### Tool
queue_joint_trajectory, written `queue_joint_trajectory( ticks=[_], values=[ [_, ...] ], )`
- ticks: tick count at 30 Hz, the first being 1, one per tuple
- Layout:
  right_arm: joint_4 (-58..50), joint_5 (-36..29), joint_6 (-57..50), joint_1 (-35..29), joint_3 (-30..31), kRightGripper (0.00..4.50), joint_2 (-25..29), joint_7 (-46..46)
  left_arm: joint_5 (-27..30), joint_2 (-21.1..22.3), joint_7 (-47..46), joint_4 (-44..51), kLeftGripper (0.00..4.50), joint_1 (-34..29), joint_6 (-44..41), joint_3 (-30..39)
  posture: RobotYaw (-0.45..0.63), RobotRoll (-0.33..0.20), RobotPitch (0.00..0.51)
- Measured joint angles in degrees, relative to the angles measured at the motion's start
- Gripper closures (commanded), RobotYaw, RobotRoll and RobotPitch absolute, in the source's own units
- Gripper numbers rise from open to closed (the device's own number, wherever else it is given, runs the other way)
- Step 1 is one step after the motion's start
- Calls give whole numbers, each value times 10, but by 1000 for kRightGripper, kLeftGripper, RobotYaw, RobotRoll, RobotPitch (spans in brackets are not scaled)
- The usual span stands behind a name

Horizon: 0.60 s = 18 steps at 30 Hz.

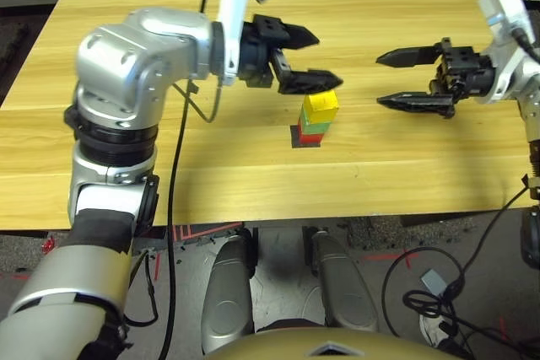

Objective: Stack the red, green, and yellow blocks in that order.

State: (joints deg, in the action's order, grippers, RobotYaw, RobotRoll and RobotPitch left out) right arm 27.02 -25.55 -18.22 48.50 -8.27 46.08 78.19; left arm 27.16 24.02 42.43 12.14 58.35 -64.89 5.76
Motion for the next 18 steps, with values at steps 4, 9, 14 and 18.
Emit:
queue_joint_trajectory(
  ticks=[4,9,14,18],
  values=[
    [102,23,79,-27,-63,0,-3,-131,-58,-25,-134,-12,14,-104,129,81,33,-46,235],
    [228,34,210,-40,-141,0,-5,-289,-115,-35,-208,-31,14,-249,303,120,30,-49,250],
    [316,42,291,-65,-170,0,-3,-365,-148,-39,-236,-81,14,-333,450,131,15,-67,271],
    [358,46,318,-78,-177,0,3,-388,-158,-35,-241,-110,14,-365,521,131,14,-71,264]
  ],
)
